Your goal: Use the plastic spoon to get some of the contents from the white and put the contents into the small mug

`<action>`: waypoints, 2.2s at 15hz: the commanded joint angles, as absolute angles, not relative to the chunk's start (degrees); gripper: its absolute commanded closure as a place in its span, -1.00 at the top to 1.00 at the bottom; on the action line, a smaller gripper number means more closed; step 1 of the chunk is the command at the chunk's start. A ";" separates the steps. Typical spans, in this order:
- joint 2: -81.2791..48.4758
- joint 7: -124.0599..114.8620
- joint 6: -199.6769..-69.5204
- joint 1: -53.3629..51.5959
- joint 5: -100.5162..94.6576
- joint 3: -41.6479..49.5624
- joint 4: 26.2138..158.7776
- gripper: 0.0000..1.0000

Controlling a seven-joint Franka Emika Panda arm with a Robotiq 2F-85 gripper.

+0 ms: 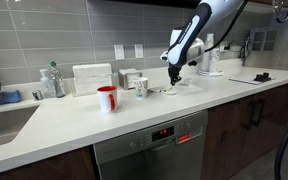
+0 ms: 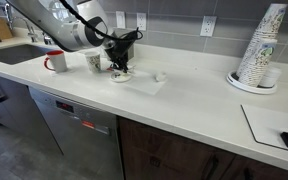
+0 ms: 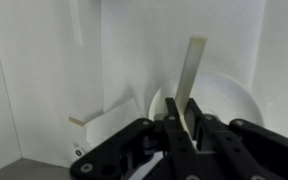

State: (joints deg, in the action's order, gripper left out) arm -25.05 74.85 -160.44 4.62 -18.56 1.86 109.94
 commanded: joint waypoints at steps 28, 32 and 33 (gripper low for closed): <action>-24.19 104.04 -146.37 12.97 -0.95 -6.85 109.47 -0.93; -25.35 108.17 -142.26 13.79 3.63 -6.95 107.19 -0.93; -25.69 108.87 -141.46 13.91 4.56 -6.84 106.56 -0.93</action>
